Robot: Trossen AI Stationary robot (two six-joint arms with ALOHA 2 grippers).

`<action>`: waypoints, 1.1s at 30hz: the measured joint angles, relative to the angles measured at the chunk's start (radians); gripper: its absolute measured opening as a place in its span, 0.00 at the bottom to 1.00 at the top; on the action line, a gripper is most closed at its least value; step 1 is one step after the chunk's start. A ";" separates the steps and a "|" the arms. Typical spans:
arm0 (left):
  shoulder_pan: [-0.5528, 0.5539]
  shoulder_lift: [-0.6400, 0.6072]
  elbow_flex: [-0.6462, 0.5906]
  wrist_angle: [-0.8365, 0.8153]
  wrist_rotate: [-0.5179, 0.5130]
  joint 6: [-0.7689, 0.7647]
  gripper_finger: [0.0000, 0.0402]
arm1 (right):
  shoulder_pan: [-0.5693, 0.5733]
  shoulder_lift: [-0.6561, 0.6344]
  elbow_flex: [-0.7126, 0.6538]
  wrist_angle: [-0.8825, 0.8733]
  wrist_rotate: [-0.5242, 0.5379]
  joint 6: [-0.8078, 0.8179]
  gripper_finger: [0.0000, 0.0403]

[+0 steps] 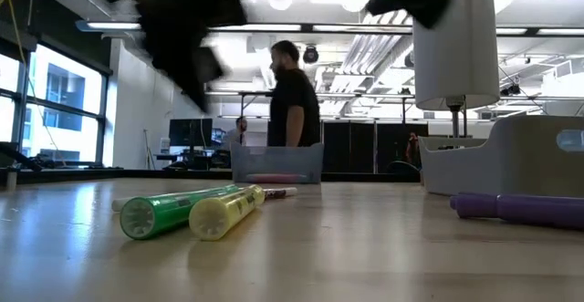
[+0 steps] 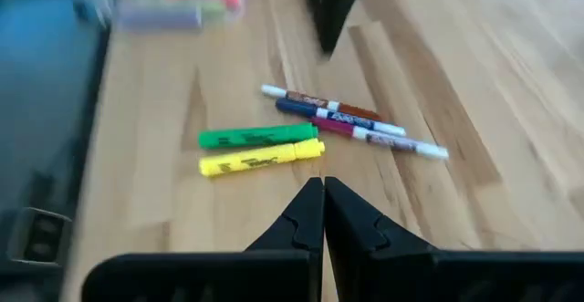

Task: Pick & Place Markers
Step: Put the dark red marker pen into the gray bin

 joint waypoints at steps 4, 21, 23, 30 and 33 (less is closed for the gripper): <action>0.000 -0.195 -0.180 0.034 -0.013 -0.052 0.00 | -0.073 0.203 0.231 -0.181 -0.015 -0.175 0.00; 0.000 -0.516 -0.407 -0.017 0.027 -0.109 0.00 | -0.347 0.760 0.799 -0.640 -0.235 -0.838 0.25; 0.000 -0.514 -0.407 -0.032 0.028 -0.108 0.00 | -0.356 0.788 0.809 -0.658 -0.256 -0.858 0.25; 0.000 -0.514 -0.407 -0.065 0.039 -0.094 0.00 | -0.368 0.808 0.767 -0.681 -0.267 -0.897 0.22; 0.000 -0.514 -0.407 -0.063 0.041 -0.086 0.00 | -0.367 0.806 0.735 -0.677 -0.263 -0.868 0.16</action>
